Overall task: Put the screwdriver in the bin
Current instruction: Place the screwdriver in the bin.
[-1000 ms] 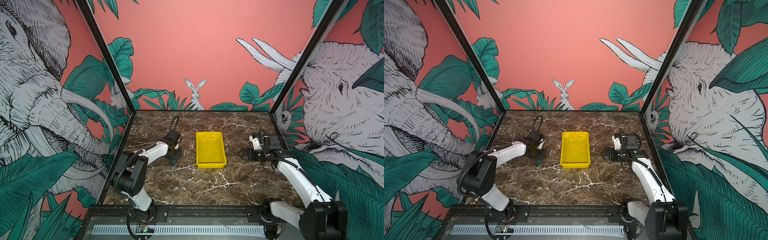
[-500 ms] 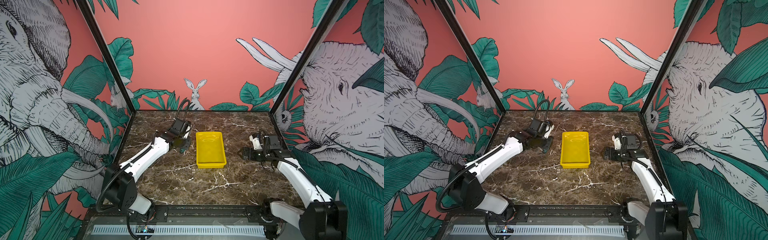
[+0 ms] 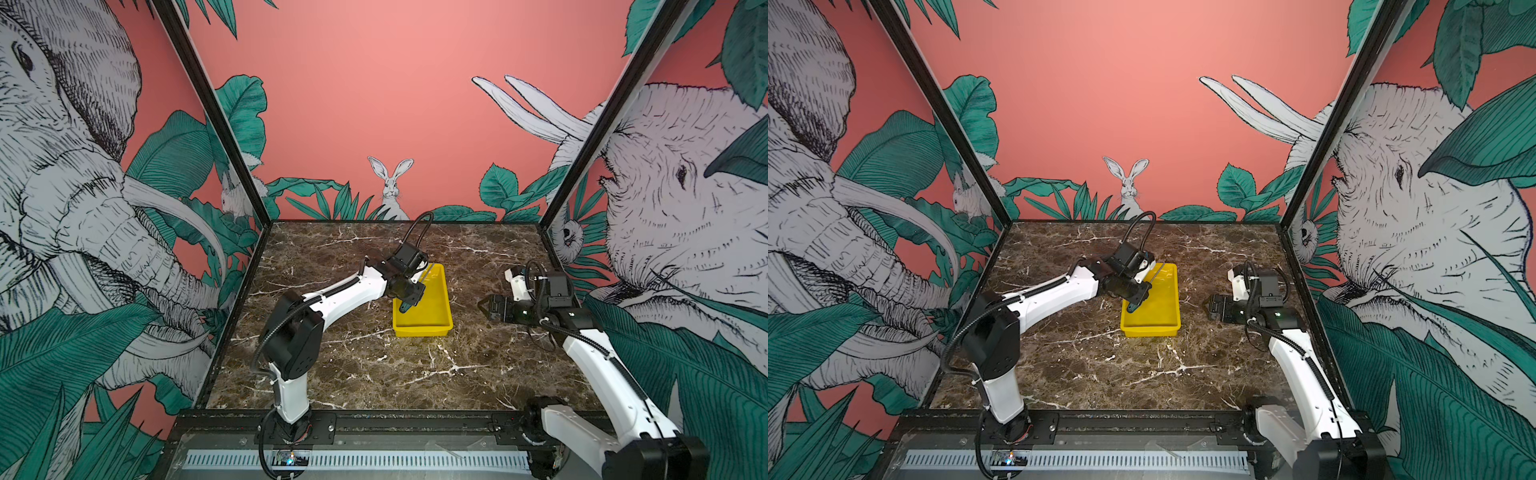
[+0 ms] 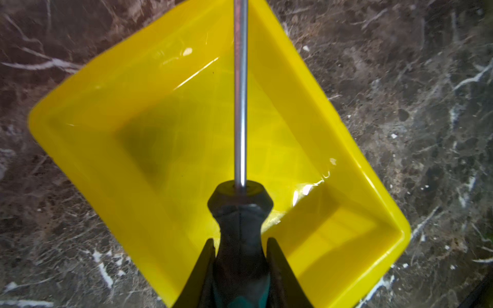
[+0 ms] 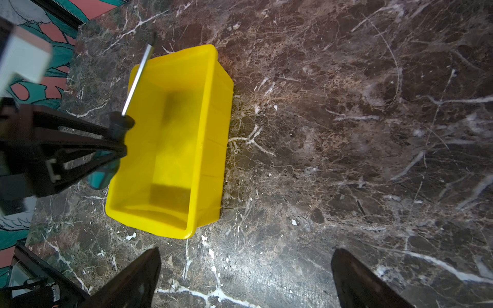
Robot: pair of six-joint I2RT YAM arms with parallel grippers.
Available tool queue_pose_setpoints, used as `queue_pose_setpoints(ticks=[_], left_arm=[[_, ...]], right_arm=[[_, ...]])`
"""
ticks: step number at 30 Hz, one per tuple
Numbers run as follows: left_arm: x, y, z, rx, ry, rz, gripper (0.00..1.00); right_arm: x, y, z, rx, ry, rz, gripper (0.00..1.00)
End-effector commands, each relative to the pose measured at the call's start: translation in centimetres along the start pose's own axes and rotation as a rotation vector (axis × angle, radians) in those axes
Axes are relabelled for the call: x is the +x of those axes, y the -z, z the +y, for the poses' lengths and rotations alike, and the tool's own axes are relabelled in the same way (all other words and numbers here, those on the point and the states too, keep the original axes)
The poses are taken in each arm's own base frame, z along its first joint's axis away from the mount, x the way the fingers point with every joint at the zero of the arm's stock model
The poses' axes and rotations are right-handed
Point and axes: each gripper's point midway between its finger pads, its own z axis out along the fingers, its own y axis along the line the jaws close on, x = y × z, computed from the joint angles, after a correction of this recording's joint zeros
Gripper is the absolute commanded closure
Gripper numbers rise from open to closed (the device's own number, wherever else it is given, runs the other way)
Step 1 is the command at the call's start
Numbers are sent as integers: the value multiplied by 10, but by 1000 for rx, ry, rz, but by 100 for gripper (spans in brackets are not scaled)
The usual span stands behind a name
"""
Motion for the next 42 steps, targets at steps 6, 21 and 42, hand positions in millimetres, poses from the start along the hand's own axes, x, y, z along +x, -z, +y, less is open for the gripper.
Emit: queue_pose_setpoints(ticks=[6,21,42], left_arm=[[3,-19,-12,32,42,0,100],[20,-53,-9,31,40,76,91],[20,-61,-8,19,34,91,65]], right_arm=[[21,1,0,-16,-59,8,1],[16,-8,-10,31,-122,15,1],[28,0,-14,65,-110,25,1]])
